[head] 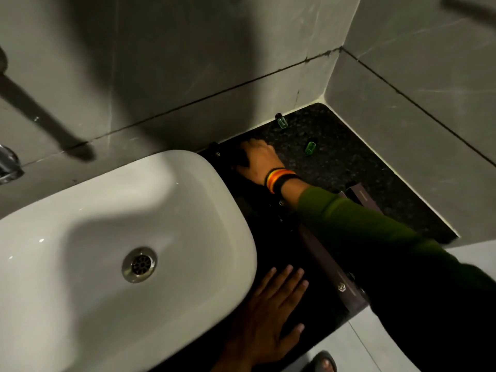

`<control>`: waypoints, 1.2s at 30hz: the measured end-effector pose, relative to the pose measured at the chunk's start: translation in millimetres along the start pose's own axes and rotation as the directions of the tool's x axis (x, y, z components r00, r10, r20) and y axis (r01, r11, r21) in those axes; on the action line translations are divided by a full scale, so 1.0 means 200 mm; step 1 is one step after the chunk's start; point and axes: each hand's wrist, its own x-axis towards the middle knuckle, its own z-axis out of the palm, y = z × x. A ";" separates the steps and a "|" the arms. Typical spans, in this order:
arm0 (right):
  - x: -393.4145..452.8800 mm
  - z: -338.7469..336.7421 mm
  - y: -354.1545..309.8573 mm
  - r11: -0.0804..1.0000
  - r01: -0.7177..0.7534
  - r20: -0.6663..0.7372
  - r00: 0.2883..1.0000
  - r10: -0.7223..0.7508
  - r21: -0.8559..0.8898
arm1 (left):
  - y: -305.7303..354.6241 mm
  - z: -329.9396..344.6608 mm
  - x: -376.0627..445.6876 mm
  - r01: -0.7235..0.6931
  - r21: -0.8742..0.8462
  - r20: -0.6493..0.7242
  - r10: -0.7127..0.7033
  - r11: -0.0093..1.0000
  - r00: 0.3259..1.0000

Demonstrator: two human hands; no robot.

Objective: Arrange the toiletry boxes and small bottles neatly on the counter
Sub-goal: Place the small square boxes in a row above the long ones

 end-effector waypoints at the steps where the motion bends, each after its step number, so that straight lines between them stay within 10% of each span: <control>1: 0.05 0.02 -0.03 1.000 0.011 0.020 1.000 -0.011 0.002 | 0.00 0.00 0.00 -0.002 0.002 0.001 0.002 1.000 1.000; 12: 0.29 0.15 -0.19 0.998 0.036 -0.004 0.999 -0.037 -0.055 | -0.02 0.02 0.00 -0.012 -0.023 -0.024 0.012 1.000 1.000; 21: -0.10 -0.26 0.31 0.996 -0.024 -0.021 0.999 0.025 0.086 | 0.01 -0.01 0.01 -0.001 0.035 0.010 0.000 0.999 1.000; 30: -0.38 -0.37 0.54 0.960 0.139 0.253 0.964 -0.077 -0.241 | 0.00 -0.02 0.01 0.002 -0.036 0.006 -0.002 0.999 1.000; 36: -0.41 -0.29 0.58 0.962 -0.271 0.095 0.958 0.269 0.009 | 0.01 -0.01 0.00 -0.002 -0.039 -0.040 0.001 0.999 0.999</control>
